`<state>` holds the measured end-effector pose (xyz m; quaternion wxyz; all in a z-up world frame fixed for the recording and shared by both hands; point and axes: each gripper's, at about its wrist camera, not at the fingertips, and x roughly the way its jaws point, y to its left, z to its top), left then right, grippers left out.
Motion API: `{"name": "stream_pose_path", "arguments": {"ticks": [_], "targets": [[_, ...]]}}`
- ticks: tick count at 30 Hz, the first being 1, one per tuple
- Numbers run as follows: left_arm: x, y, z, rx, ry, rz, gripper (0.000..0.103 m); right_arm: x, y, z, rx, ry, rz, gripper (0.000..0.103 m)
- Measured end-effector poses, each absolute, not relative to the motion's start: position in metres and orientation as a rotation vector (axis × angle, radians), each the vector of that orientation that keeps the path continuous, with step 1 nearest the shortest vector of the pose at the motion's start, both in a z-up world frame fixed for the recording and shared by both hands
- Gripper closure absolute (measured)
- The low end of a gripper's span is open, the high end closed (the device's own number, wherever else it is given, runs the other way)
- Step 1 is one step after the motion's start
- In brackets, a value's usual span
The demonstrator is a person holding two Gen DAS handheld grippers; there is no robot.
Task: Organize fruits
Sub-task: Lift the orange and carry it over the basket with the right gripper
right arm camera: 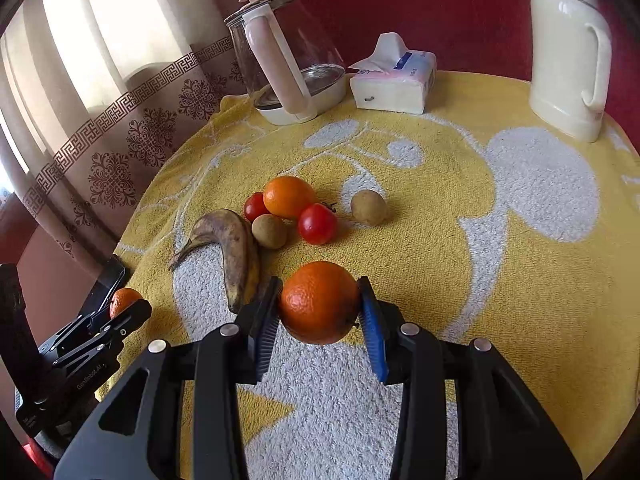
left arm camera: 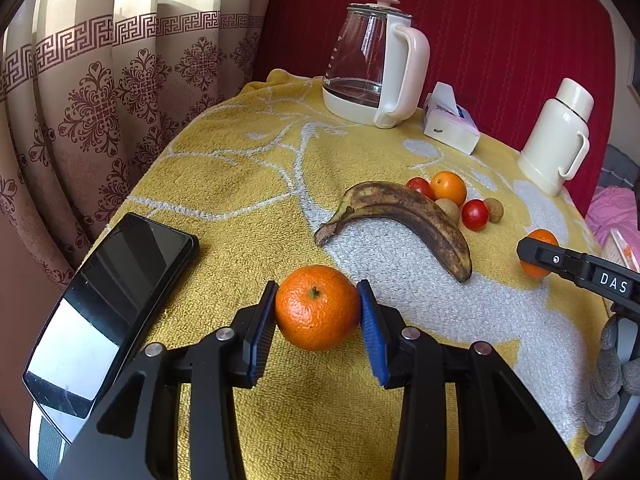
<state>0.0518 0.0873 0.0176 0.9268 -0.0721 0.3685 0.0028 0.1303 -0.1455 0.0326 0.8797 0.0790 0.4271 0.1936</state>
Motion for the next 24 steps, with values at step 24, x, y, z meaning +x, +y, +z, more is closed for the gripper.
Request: {"name": "stream_pose_path", "arguments": {"ticks": [24], "targets": [[0.052, 0.087, 0.017, -0.14, 0.759, 0.012, 0.063, 0.085, -0.208, 0.07, 0.27, 0.768, 0.302, 0.064]]}}
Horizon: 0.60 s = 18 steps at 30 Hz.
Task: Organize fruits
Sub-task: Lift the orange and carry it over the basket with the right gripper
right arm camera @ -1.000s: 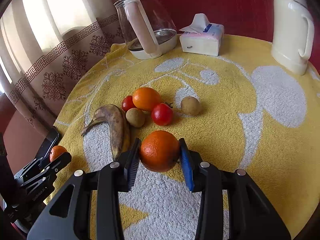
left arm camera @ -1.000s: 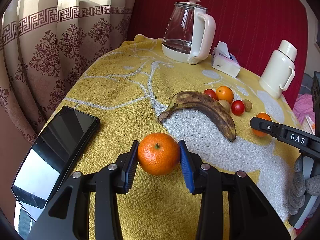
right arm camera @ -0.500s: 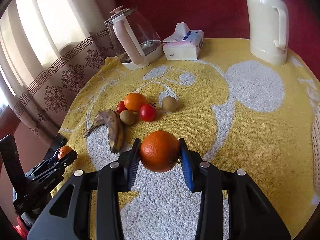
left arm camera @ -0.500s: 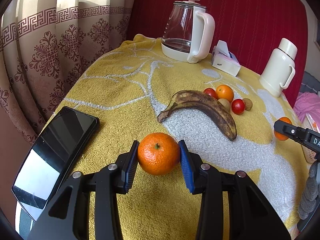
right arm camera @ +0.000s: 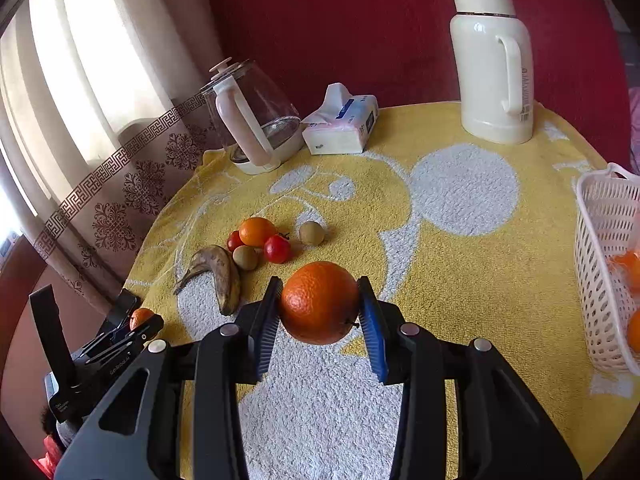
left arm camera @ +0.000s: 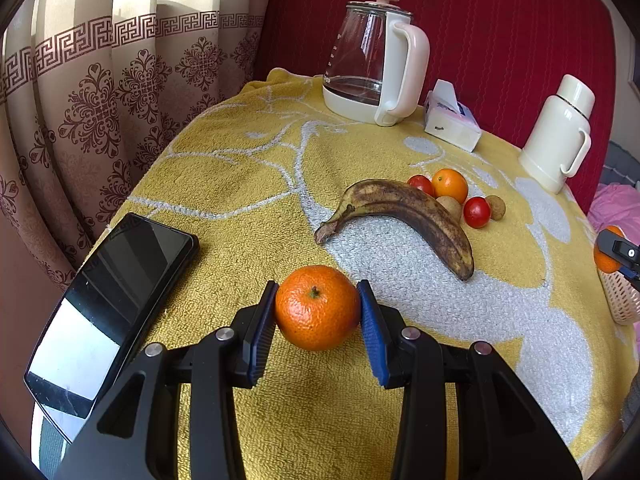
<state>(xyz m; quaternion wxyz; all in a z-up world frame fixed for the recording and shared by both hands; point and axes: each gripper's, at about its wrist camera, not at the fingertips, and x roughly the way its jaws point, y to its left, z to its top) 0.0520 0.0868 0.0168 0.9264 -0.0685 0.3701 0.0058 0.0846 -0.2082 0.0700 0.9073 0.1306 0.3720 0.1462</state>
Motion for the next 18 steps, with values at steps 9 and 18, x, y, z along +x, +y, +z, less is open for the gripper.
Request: {"name": "stream_pose_path", "arguments": {"ticks": [9, 18], "targets": [[0.052, 0.087, 0.017, -0.142, 0.758, 0.011, 0.063, 0.061, -0.261, 0.084, 0.323, 0.698, 0.179, 0.064], [0.051, 0.089, 0.016, -0.14, 0.759, 0.015, 0.063, 0.035, -0.344, 0.09, 0.394, 0.634, -0.045, 0.064]]}}
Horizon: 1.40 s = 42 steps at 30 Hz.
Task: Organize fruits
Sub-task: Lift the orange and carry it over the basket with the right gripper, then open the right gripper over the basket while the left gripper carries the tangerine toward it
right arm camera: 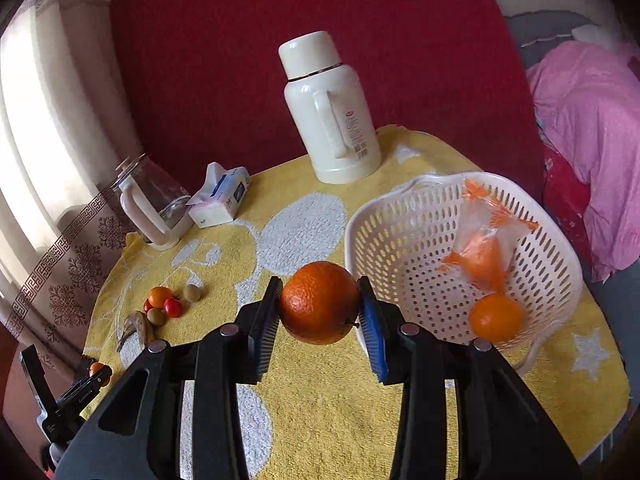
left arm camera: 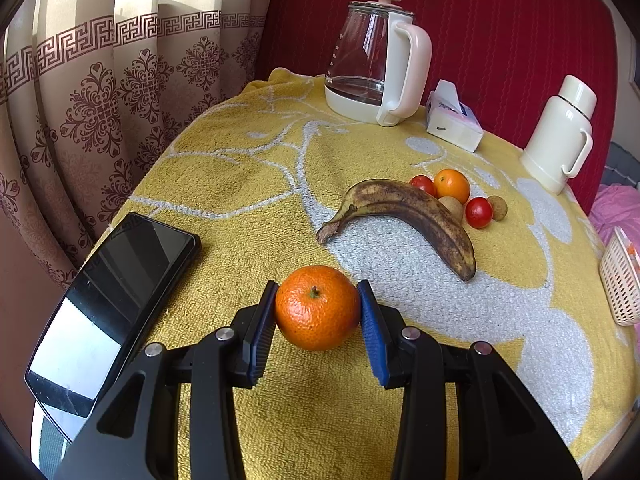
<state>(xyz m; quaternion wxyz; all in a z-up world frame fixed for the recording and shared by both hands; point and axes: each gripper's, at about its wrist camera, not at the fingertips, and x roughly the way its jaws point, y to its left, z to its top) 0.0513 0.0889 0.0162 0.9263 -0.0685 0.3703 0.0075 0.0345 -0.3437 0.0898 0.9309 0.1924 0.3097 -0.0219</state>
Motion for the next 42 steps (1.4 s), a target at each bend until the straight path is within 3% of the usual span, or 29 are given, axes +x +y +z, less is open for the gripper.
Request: {"name": "stream_pose_path", "arguments": {"ticks": [11, 13, 15, 26, 30, 42], "targets": [[0.053, 0.088, 0.016, -0.139, 0.764, 0.026, 0.063, 0.022, -0.395, 0.073, 0.476, 0.636, -0.182, 0.064], [0.053, 0.089, 0.016, -0.139, 0.763, 0.028, 0.063, 0.021, -0.397, 0.07, 0.49, 0.636, -0.186, 0.06], [0.053, 0.088, 0.016, -0.138, 0.764, 0.031, 0.063, 0.02, -0.398, 0.07, 0.502, 0.626, -0.186, 0.049], [0.049, 0.08, 0.025, -0.109, 0.745, 0.044, 0.063, 0.004, -0.408, 0.078, 0.5, 0.568, -0.225, 0.047], [0.041, 0.061, 0.04, -0.095, 0.724, -0.011, 0.063, -0.007, -0.413, 0.081, 0.445, 0.529, -0.285, 0.039], [0.039, -0.036, 0.07, 0.0, 0.699, -0.207, 0.063, -0.024, -0.411, 0.087, 0.235, 0.41, -0.377, 0.029]]}}
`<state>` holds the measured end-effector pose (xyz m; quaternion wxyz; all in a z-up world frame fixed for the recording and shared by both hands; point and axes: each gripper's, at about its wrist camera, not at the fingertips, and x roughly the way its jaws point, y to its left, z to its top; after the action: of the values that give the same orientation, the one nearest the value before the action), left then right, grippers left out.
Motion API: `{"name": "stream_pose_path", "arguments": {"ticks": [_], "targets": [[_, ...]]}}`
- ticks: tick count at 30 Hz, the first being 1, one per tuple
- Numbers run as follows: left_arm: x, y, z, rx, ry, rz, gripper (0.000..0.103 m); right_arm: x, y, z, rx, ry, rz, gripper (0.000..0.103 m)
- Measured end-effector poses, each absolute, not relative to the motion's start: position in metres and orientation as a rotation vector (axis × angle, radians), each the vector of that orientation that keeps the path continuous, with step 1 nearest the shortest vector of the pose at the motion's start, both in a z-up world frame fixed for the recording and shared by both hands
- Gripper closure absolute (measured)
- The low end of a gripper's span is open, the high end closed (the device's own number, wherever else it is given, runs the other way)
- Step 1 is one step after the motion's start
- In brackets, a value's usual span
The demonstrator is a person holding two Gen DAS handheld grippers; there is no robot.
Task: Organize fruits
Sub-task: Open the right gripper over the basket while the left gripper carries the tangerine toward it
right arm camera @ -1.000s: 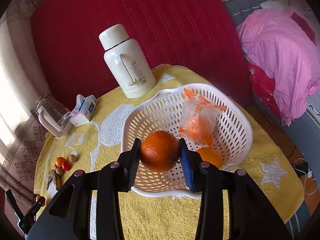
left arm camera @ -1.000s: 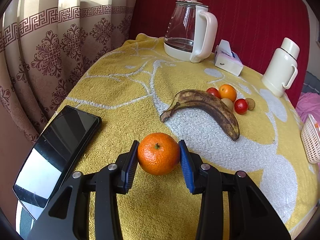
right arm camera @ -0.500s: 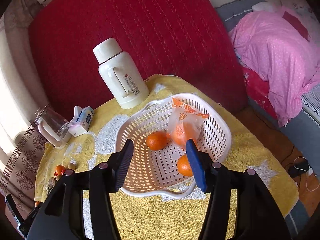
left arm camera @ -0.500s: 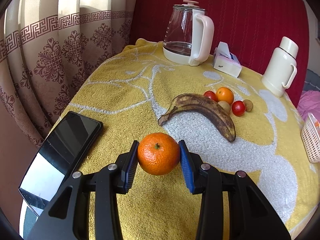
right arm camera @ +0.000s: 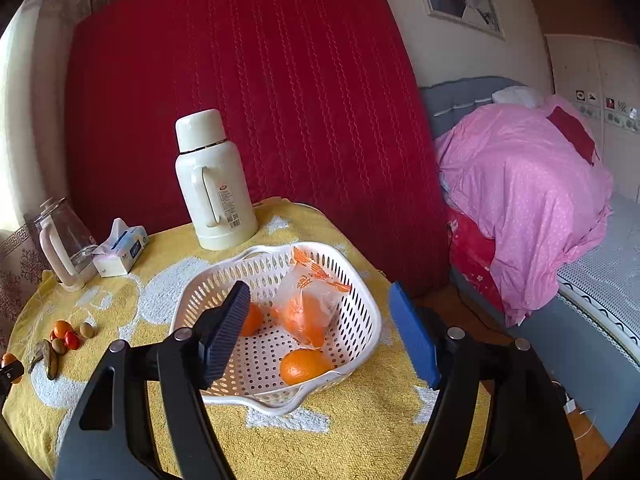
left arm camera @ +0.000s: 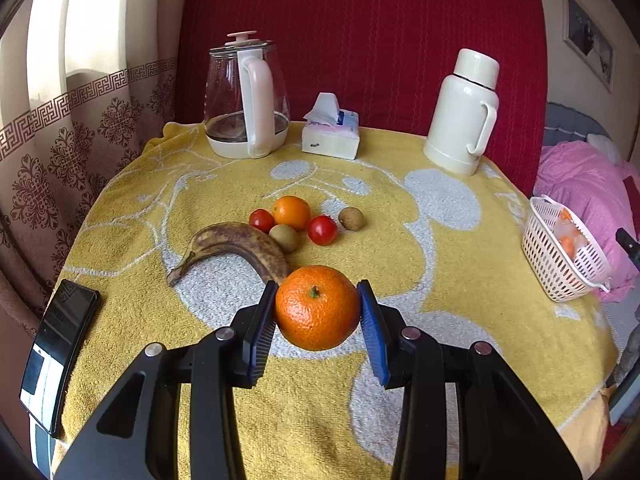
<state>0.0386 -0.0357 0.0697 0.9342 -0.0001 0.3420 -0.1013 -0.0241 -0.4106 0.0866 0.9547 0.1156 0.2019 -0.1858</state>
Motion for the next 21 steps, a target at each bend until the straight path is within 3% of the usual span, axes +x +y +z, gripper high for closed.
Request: {"name": "stream_pose_path", "arguments": {"ticks": [12, 15, 21], "targets": [[0.035, -0.153, 0.088, 0.111, 0.662, -0.435, 0.063, -0.037, -0.4, 0.08, 0.226, 0.306, -0.431, 0.028], [0.034, -0.185, 0.092, 0.137, 0.649, -0.499, 0.063, -0.047, -0.413, 0.08, 0.296, 0.269, -0.49, 0.018], [0.038, -0.235, 0.096, 0.165, 0.638, -0.594, 0.063, -0.059, -0.432, 0.079, 0.37, 0.242, -0.557, 0.018]]}}
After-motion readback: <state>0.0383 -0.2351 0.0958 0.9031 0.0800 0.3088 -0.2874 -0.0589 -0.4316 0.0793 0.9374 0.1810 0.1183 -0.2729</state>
